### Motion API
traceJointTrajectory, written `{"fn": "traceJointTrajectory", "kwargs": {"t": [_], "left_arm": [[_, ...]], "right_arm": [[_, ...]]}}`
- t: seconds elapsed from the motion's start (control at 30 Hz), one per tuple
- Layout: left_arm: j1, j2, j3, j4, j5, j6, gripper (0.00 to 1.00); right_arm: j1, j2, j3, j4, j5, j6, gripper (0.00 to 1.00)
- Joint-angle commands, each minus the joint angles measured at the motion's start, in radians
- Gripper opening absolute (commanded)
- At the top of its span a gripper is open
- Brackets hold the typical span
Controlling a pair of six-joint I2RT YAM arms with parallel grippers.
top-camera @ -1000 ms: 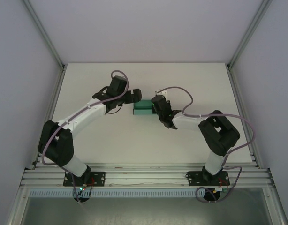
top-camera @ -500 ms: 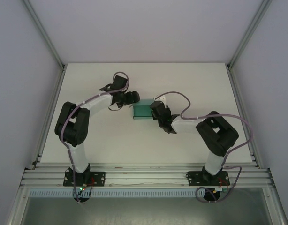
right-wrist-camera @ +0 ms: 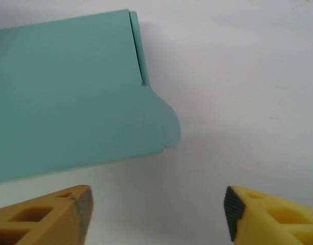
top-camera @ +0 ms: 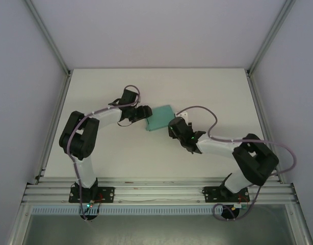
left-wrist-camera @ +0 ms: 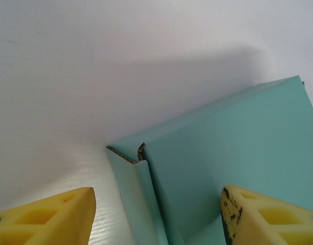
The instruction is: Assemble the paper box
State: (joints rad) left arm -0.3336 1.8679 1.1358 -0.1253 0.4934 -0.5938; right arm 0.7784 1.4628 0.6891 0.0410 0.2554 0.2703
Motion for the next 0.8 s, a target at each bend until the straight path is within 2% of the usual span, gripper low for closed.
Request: {"fn": "traceJointTrajectory", "kwargs": {"t": [0.0,0.17,0.23,0.43,0.77], "left_arm": [[-0.002,0.032,-0.025,0.034,0.023,0.025,0.63],[0.009,0.077,-0.038,0.095,0.071,0.019,0.53],[0.022,0.089,-0.056,0.133,0.100,0.005,0.48],[0.061,0.102,-0.112,0.217,0.157,-0.010,0.31],[0.121,0.094,-0.230,0.424,0.292,-0.067,0.21]], "right_arm": [[0.002,-0.056,-0.016,-0.101,-0.034,0.050,0.77],[-0.016,-0.077,0.010,-0.126,-0.031,0.051,1.00],[-0.038,-0.077,0.029,-0.126,-0.057,0.053,1.00],[-0.155,-0.079,0.068,-0.090,-0.258,0.091,1.00],[-0.347,0.085,0.223,-0.081,-0.695,0.147,1.00]]}}
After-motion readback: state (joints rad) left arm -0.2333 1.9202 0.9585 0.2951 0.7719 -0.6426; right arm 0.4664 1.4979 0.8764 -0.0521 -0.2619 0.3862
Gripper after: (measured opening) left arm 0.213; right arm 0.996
